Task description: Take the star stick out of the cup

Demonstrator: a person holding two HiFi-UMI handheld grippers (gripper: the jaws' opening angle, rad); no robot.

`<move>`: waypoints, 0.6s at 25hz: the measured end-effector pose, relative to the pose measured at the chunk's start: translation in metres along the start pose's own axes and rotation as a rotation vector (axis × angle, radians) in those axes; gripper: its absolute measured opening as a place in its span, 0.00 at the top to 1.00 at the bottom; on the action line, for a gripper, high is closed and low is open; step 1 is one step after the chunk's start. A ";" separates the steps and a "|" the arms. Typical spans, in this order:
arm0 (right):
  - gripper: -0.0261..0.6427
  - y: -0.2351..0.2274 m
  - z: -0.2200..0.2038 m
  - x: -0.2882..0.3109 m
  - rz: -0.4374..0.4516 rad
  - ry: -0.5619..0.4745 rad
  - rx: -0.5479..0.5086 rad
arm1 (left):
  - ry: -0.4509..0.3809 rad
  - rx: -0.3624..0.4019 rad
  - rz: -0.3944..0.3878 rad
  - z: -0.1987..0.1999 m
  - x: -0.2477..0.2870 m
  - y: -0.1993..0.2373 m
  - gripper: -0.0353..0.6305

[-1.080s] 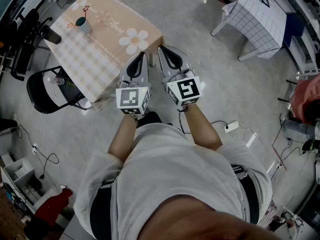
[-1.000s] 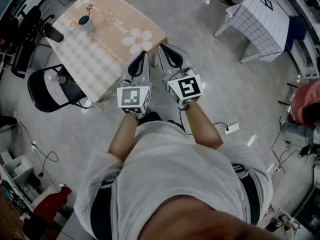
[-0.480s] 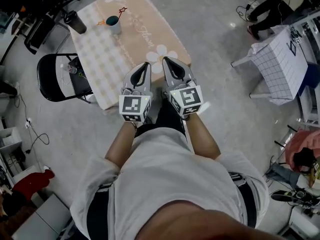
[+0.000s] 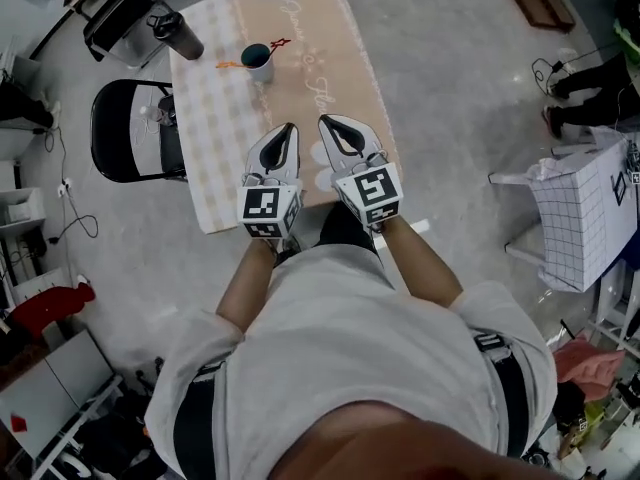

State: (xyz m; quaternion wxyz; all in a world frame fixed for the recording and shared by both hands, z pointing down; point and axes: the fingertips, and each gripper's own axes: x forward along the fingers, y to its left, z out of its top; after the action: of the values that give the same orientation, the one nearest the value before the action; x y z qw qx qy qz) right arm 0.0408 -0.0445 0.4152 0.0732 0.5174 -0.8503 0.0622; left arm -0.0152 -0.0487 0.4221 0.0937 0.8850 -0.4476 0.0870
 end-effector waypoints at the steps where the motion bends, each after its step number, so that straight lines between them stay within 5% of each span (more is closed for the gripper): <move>1: 0.96 -0.008 -0.001 0.010 0.028 0.005 -0.002 | 0.007 -0.010 0.026 0.000 0.011 0.004 0.94; 15: 0.96 -0.053 -0.033 0.130 0.213 0.110 0.032 | 0.097 -0.160 0.262 -0.024 0.079 0.084 0.94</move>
State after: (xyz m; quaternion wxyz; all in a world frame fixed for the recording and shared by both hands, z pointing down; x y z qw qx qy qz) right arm 0.0310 -0.1763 0.4740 0.1047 0.4211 -0.8940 0.1115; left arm -0.0390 -0.1530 0.4712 0.1730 0.8036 -0.5597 0.1052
